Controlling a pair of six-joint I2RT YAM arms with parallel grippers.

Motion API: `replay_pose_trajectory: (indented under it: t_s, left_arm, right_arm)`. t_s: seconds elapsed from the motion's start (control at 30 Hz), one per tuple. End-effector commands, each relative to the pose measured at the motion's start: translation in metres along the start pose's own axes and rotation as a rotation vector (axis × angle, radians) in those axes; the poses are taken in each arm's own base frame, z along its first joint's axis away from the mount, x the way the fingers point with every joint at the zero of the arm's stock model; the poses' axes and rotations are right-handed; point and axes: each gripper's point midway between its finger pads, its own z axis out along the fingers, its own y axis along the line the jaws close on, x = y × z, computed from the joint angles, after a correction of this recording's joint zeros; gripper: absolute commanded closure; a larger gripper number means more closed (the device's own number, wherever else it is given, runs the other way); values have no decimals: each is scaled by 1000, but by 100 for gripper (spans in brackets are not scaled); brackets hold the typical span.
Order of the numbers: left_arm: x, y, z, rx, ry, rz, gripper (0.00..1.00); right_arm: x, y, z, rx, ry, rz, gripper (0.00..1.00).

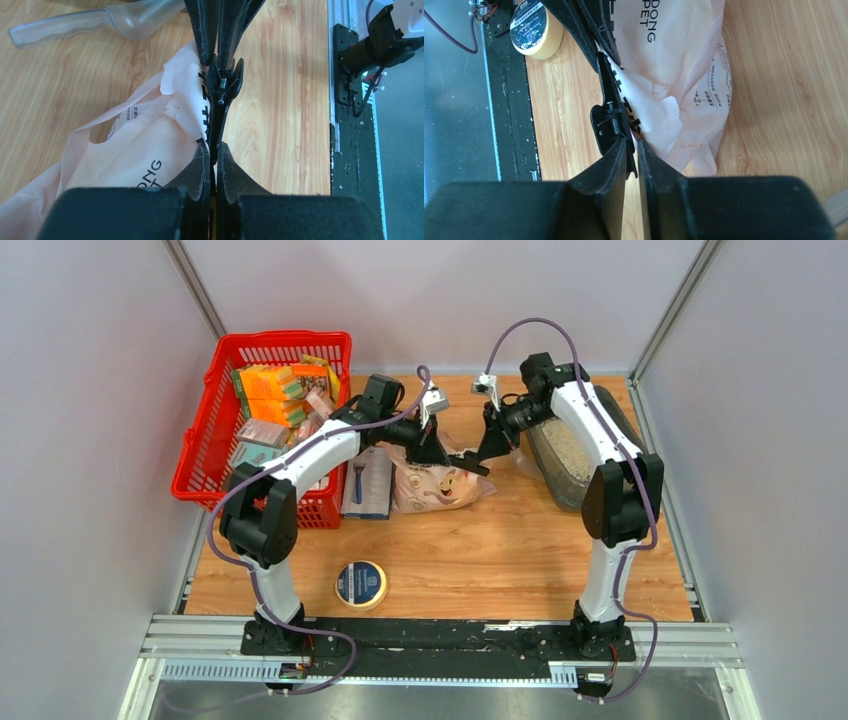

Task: Fill the litter box with clean litter

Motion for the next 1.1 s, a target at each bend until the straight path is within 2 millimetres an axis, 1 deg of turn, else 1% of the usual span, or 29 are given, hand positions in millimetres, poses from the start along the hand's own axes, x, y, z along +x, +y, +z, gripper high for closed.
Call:
replay_pose_trajectory:
  t_s: [0.0, 0.03, 0.1, 0.13, 0.2, 0.23, 0.27, 0.3, 0.37, 0.4, 0.47, 0.7, 0.83, 1.0, 1.07]
  left_arm:
    - [-18, -14, 4, 63, -30, 76, 100]
    - [-19, -15, 3, 60, -30, 84, 100]
    - [-18, -13, 2, 48, -26, 103, 100]
    - [-18, -13, 1, 45, -25, 107, 100]
    - [-17, -12, 1, 41, -21, 120, 100]
    - [-17, -13, 0, 41, -21, 121, 100]
    - [-17, -12, 1, 38, -20, 122, 100]
    - [-18, -11, 0, 36, -23, 125, 100]
    - [-19, -11, 0, 35, -26, 129, 100]
    - [-20, -12, 0, 34, -28, 130, 100]
    - [-22, -11, 0, 33, -31, 134, 100]
    - [-22, -13, -1, 39, -32, 143, 100]
    - [-22, -13, -1, 31, -32, 142, 100]
    - [-24, -9, 0, 17, -38, 139, 100]
    - [-25, -8, 0, 11, -41, 133, 100]
  right_arm:
    - [-23, 1, -14, 32, -86, -60, 68]
    - [-24, 1, -17, 31, -99, -49, 56]
    - [-27, 5, -29, 12, -157, -49, 49]
    - [-27, 6, -31, 8, -166, -77, 43]
    - [-23, 19, -33, -9, -167, -122, 37]
    - [-20, 22, -32, -15, -163, -140, 32]
    - [-19, 25, -31, -12, -153, -177, 32]
    - [-12, 28, -27, -24, -134, -171, 31]
    - [-7, 32, -22, -43, -104, -215, 31]
    - [-3, 33, -19, -51, -93, -203, 31]
    - [-1, 34, -16, -60, -85, -205, 32]
    - [4, 24, -10, -44, -55, -206, 33]
    - [3, 21, -7, -48, -55, -202, 39]
    - [1, 24, 0, -67, -46, -210, 44]
    - [2, 26, 3, -74, -38, -214, 44]
